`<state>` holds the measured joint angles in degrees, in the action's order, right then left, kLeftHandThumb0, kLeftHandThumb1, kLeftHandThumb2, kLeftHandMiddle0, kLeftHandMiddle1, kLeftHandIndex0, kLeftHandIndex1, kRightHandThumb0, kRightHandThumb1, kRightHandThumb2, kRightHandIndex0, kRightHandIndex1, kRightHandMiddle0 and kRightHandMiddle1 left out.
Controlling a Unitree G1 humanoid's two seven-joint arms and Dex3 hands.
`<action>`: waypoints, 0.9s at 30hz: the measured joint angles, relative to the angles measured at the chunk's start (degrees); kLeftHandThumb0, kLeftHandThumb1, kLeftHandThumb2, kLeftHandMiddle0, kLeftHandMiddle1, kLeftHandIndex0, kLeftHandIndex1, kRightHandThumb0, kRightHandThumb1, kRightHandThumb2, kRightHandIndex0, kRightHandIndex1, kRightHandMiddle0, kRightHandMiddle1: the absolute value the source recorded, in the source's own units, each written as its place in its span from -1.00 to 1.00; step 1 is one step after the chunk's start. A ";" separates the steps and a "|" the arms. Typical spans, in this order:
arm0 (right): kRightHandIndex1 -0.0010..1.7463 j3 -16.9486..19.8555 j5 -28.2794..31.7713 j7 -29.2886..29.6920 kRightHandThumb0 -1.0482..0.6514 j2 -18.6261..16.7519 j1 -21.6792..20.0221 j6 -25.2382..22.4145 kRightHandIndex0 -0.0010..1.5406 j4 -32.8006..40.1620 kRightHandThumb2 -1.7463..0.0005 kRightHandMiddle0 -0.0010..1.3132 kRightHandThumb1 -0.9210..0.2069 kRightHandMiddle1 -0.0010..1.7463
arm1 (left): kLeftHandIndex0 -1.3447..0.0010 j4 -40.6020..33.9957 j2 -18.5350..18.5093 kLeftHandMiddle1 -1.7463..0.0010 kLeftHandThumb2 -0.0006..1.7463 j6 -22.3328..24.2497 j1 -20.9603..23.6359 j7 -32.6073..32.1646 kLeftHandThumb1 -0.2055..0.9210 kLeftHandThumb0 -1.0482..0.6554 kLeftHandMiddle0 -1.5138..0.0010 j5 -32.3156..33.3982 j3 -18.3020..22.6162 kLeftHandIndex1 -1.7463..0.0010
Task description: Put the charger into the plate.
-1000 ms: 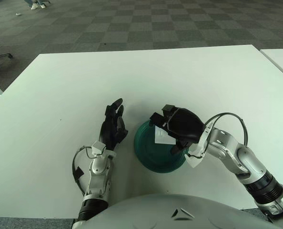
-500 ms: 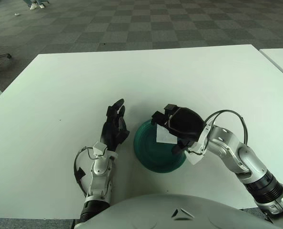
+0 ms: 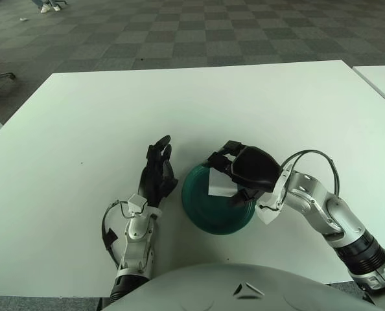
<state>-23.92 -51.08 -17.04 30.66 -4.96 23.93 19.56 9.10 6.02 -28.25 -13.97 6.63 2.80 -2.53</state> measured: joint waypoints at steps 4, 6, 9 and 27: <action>-1.00 -0.06 -0.62 2.63 -1.00 -0.36 0.00 1.17 -1.00 -0.24 -0.20 -1.00 -1.00 -0.98 | 1.00 -0.33 -0.11 1.00 0.11 0.01 -0.20 -0.41 1.00 -0.79 0.75 -1.08 -0.09 0.34; -1.00 -0.05 -0.72 3.92 -1.00 -0.35 0.00 1.93 -1.00 -0.42 -0.19 -1.00 -1.00 -0.99 | 1.00 -0.56 -0.05 1.00 0.11 0.22 -0.37 -0.59 1.00 -0.81 0.76 -1.14 -0.07 0.35; -1.00 -0.05 -0.71 5.26 -1.00 -0.33 0.00 2.78 -1.00 -0.70 -0.17 -1.00 -1.00 -1.00 | 1.00 -0.76 0.05 1.00 0.11 0.43 -0.51 -1.05 1.00 -0.82 0.77 -1.14 -0.06 0.36; -1.00 2.84 0.91 3.30 -1.00 -0.41 0.58 0.61 -1.00 2.16 -0.17 -1.00 -1.00 -1.00 | 1.00 -1.56 0.21 1.00 0.08 1.41 -0.99 -1.52 1.00 -0.88 0.87 -1.11 -0.07 0.48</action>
<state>-21.08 -50.17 -13.74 30.26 -4.38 24.55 21.72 7.53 6.23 -26.85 -14.96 5.11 1.69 -2.60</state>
